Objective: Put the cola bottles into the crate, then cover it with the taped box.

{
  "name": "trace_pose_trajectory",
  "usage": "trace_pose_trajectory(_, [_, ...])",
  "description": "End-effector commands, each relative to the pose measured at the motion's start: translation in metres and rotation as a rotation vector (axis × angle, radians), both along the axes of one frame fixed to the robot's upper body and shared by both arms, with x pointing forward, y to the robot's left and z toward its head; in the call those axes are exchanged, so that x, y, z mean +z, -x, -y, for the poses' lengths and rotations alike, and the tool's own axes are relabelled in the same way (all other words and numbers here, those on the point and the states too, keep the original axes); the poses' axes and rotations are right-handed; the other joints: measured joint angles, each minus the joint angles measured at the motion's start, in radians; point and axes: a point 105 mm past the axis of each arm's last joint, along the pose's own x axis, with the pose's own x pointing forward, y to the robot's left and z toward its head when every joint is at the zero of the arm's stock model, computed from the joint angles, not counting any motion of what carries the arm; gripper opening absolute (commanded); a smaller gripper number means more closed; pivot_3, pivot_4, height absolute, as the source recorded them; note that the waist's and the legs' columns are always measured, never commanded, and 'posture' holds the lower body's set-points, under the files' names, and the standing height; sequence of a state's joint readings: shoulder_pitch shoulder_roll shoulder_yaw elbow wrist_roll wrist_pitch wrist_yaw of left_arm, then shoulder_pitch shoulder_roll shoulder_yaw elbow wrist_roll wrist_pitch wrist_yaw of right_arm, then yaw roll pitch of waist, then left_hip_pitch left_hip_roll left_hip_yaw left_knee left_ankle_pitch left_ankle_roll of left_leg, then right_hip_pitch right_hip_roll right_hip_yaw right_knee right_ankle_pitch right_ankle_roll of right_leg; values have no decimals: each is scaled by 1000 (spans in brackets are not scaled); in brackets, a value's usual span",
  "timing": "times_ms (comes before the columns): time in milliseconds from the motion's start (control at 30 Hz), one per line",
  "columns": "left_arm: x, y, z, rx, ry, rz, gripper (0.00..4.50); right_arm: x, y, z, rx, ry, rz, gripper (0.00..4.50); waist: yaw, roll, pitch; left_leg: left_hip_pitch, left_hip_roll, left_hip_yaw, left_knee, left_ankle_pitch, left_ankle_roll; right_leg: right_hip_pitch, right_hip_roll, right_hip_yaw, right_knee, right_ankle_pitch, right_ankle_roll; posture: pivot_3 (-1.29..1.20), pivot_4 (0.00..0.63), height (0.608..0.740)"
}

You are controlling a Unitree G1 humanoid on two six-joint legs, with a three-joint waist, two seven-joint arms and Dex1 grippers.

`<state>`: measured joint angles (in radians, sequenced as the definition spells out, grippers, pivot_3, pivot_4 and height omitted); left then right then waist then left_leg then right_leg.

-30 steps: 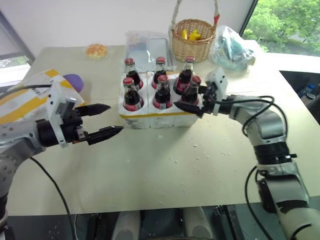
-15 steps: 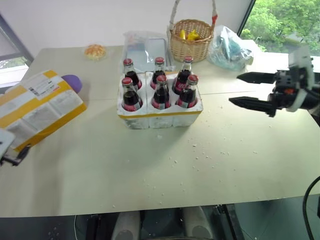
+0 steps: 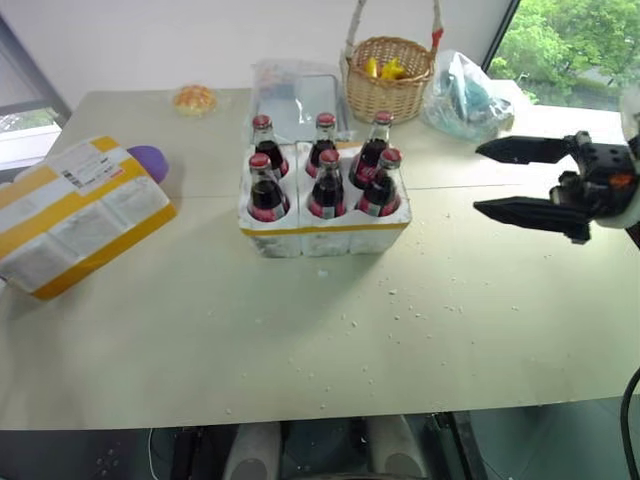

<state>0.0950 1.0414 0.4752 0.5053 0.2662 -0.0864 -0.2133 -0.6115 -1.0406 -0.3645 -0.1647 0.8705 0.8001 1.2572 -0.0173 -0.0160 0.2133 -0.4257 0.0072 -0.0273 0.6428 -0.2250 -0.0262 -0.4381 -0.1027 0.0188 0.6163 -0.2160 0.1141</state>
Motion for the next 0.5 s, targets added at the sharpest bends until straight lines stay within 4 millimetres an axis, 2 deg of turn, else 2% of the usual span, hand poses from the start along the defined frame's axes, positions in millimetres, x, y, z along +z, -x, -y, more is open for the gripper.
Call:
trace_pose_trajectory(33, [-2, -11, -10, -1, -57, -26, 4500, 24, 17, -8, 29, -8, 103, 4452, 3, 0, 0, 0, 0, 0, 0, 0, 0, 0, 1, 0, 0, 0, 0, 0, 150, 737])
trace_pose_trajectory(233, [-10, -34, -12, -4, -67, -42, 4500, 26, 21, -8, 12, -7, 108, 4452, 7, -4, -2, 0, 0, 0, 2, 0, 0, 1, 1, 0, 1, 3, 5, 0, 150, 737])
trace_pose_trajectory(367, [-11, -51, -5, -36, -112, -64, 4500, 26, 20, -7, -4, -7, 105, 4452, 7, -5, -3, 0, 0, 0, 3, 0, 0, 2, 1, 0, 2, 4, 6, 0, 150, 737])
trace_pose_trajectory(500, [-9, -60, -1, -58, -154, -80, 4500, 25, 20, -6, -13, -7, 104, 4452, 6, -5, -3, 0, 0, 0, 4, 0, 0, 2, 1, 0, 2, 4, 7, 0, 150, 737])
